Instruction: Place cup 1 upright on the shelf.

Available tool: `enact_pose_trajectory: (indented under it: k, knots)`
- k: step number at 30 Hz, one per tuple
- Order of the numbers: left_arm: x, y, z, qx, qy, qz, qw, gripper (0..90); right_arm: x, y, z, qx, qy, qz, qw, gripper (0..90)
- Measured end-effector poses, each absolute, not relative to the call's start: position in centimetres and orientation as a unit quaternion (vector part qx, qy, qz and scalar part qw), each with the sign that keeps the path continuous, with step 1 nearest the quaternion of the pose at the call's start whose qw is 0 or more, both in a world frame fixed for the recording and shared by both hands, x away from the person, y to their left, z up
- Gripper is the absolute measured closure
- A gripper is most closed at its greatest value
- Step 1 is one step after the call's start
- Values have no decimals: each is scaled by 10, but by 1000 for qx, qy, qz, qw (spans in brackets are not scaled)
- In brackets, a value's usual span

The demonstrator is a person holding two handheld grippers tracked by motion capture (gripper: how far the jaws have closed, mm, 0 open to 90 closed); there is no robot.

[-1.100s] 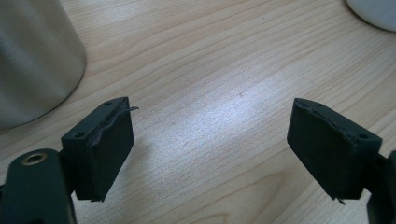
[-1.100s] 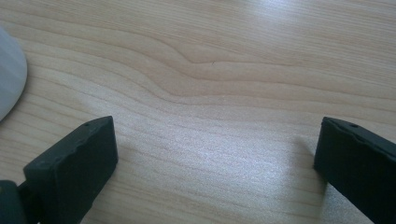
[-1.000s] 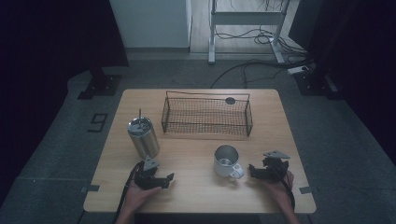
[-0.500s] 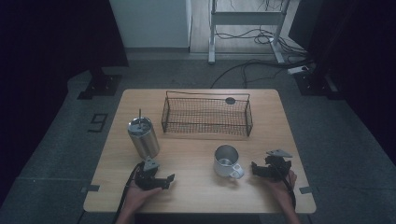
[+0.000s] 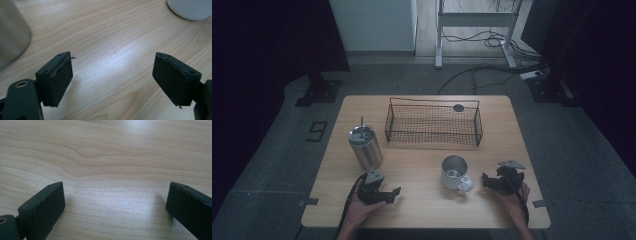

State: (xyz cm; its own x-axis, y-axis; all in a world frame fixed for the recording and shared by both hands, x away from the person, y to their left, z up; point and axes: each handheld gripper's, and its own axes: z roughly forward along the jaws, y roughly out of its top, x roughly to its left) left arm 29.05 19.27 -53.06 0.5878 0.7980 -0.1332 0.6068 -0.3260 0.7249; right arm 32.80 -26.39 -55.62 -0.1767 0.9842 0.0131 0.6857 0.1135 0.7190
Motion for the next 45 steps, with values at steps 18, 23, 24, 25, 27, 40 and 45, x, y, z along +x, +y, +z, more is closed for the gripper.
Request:
enact_pose_trajectory:
  k: [18,23,24,25,27,40,45]
  knots:
    - [288,213,-509,781,445,146,414,190,327,-266,-556,594,701,306,249,43]
    - [287,219,-503,774,445,151,424,190,327,-266,-556,594,701,306,250,43]
    - [288,221,-502,773,446,152,425,190,327,-266,-556,594,701,306,250,43]
    - [288,222,-501,772,447,153,426,190,327,-266,-556,594,701,306,250,43]
    - [288,226,-499,767,450,157,429,190,327,-266,-556,594,701,306,249,43]
    - [287,253,-486,740,473,184,442,185,327,-266,-556,594,701,305,249,43]
    - [289,260,-485,735,481,188,439,182,327,-266,-556,594,701,305,249,43]
